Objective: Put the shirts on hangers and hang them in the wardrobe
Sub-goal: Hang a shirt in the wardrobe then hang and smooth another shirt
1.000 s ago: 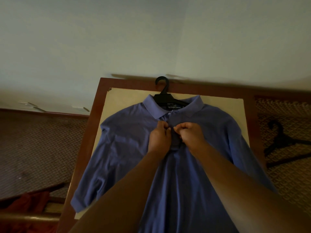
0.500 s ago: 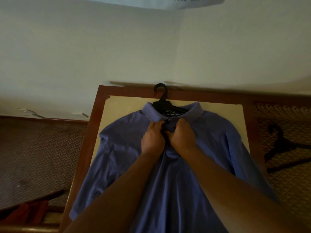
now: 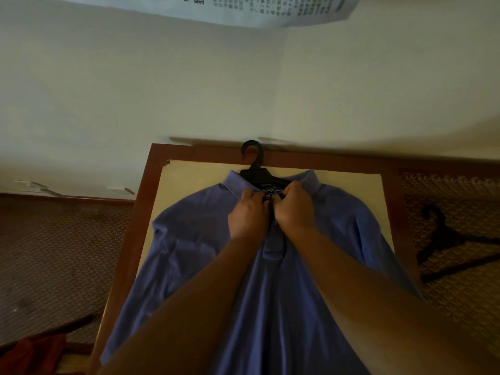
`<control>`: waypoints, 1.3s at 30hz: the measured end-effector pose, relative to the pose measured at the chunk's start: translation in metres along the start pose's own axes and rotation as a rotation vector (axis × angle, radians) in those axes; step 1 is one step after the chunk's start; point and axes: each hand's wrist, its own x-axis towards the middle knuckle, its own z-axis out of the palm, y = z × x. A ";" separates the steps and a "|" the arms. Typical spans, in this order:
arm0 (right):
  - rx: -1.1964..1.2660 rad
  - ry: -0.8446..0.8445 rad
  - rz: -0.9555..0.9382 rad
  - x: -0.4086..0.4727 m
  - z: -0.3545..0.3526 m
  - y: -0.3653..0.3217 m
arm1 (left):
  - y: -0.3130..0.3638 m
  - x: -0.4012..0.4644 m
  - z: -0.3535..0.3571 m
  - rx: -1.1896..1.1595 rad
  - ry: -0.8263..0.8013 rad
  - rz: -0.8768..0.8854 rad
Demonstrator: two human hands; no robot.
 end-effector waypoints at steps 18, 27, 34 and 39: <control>0.262 0.206 0.013 -0.019 -0.001 0.016 | 0.017 0.001 0.006 -0.486 0.027 -0.202; 0.289 0.146 0.006 -0.027 0.011 0.026 | 0.008 -0.011 0.015 -0.824 -0.003 -0.328; 0.421 0.151 -0.040 -0.027 0.017 0.025 | 0.004 -0.012 0.008 -0.852 -0.053 -0.357; 0.523 0.147 -0.001 -0.029 0.021 0.029 | 0.003 -0.013 0.006 -0.880 -0.082 -0.398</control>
